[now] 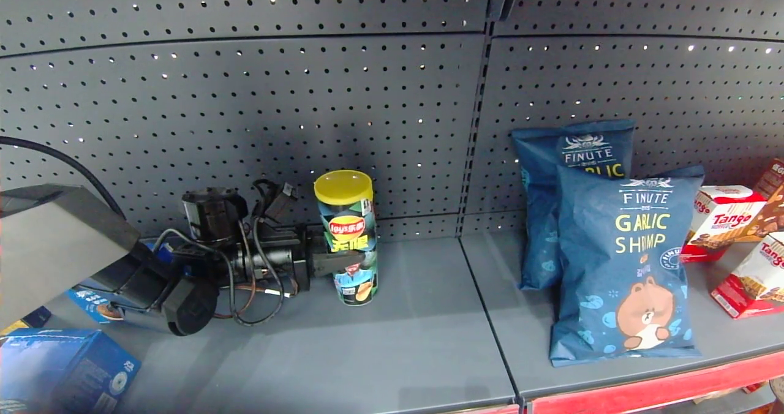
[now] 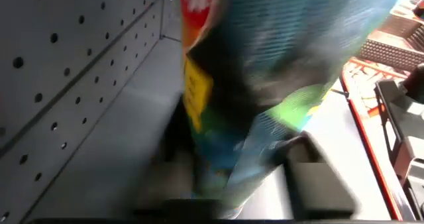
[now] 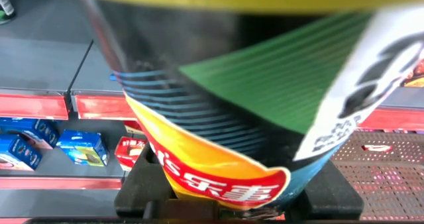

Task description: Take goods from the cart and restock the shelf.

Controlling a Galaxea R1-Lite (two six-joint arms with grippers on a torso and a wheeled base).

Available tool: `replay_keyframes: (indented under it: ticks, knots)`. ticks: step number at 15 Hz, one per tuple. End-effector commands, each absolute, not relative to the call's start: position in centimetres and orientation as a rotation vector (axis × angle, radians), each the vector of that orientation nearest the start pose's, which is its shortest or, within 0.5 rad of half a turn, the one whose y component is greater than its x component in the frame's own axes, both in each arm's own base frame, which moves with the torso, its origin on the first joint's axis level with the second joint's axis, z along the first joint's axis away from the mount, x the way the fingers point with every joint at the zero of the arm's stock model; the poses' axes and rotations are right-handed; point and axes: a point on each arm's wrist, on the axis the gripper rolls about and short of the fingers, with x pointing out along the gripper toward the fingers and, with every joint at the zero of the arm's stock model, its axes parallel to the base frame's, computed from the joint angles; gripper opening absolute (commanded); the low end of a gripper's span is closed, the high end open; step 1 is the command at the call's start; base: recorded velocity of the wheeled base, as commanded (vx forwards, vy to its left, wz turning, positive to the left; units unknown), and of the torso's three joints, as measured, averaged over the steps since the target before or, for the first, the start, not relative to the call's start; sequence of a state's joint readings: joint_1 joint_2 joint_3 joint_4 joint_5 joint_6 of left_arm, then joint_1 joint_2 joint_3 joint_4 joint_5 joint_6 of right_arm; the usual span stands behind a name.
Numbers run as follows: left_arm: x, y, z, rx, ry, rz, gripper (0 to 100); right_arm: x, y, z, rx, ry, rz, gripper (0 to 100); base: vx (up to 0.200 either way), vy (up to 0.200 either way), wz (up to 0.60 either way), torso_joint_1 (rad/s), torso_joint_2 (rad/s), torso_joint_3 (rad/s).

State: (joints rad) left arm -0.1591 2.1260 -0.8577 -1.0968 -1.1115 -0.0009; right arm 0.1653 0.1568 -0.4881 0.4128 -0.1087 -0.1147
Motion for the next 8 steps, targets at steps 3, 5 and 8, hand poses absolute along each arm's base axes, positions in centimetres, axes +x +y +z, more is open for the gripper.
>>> replay_keyframes:
  ticks: [3, 5, 8]
  knots:
    - [35.8, -7.7, 10.9, -0.062, 0.126, -1.231, 0, -5.2, -1.1, 16.6, -0.126, 0.079, 0.061, 0, 0.0, 0.0, 0.0, 0.0, 0.0, 0.0]
    - [34.6, -7.5, 12.2, -0.048, 0.101, -1.226, 0, -5.2, -1.1, 16.6, -0.126, 0.079, 0.063, 0, 0.0, 0.0, 0.0, 0.0, 0.0, 0.0]
    - [31.3, -7.0, 13.7, -0.043, 0.095, -1.228, 0, -5.2, -1.1, 16.6, -0.127, 0.08, 0.06, 0, 0.0, 0.0, 0.0, 0.0, 0.0, 0.0]
